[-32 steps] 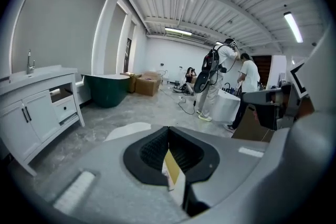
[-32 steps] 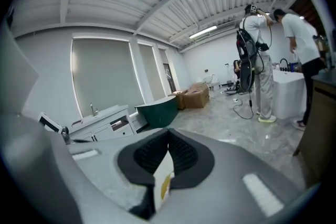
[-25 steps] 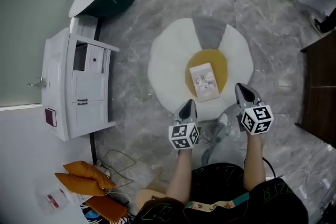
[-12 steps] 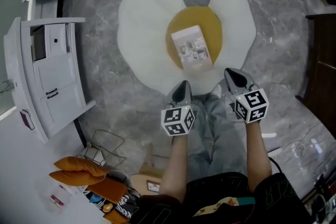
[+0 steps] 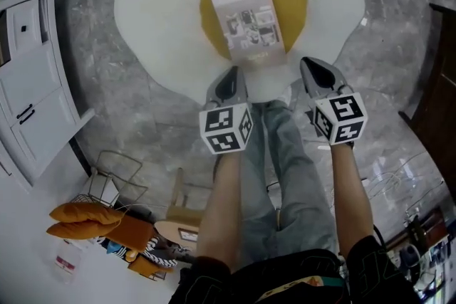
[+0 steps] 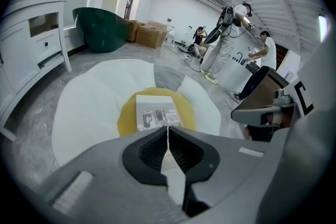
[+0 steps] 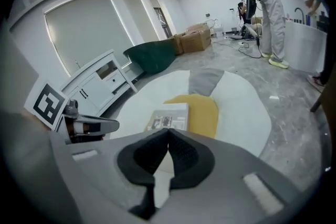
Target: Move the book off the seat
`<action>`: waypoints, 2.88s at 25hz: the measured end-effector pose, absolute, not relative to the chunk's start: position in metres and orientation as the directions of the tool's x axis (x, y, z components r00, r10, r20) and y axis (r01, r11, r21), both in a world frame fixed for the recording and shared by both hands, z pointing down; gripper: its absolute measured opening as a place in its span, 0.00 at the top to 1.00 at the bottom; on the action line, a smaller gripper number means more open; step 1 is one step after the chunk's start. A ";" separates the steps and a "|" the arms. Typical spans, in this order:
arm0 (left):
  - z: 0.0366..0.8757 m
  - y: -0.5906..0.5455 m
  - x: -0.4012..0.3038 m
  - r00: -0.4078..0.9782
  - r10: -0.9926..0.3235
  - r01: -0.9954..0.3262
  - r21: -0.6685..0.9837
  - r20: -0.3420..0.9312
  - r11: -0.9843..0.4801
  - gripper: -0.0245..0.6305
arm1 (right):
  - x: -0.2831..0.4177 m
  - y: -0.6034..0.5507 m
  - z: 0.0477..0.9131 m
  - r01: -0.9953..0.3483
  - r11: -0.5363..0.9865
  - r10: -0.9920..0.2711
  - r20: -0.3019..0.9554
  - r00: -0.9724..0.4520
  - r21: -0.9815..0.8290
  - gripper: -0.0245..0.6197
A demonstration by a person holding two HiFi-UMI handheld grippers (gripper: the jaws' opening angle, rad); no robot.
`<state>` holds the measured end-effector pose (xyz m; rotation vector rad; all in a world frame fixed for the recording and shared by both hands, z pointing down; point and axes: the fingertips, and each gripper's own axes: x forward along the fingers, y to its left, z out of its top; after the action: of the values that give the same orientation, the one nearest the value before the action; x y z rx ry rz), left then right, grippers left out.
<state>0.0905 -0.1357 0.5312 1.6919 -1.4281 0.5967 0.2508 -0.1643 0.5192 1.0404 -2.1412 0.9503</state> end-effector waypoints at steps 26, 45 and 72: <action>0.695 -0.125 0.102 0.334 -0.386 -0.914 0.395 0.860 0.089 0.52 | 0.206 -0.161 0.700 -0.746 0.490 -0.102 0.820 -0.563 -0.451 0.61; 0.548 -0.031 -0.005 0.067 -0.608 -0.895 0.316 0.791 0.314 0.54 | 0.077 -0.107 0.551 -0.468 0.818 -0.064 0.757 -0.650 -0.334 0.62; 0.459 0.419 -0.176 -0.485 -0.485 -0.343 0.352 0.728 0.871 0.57 | -0.185 0.307 0.451 0.379 0.905 0.399 0.693 -0.600 -0.192 0.62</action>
<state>-0.1759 0.4195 0.4591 0.5975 -2.1248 -0.1976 -0.1848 0.3065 0.4513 -0.5522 -2.2726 0.0316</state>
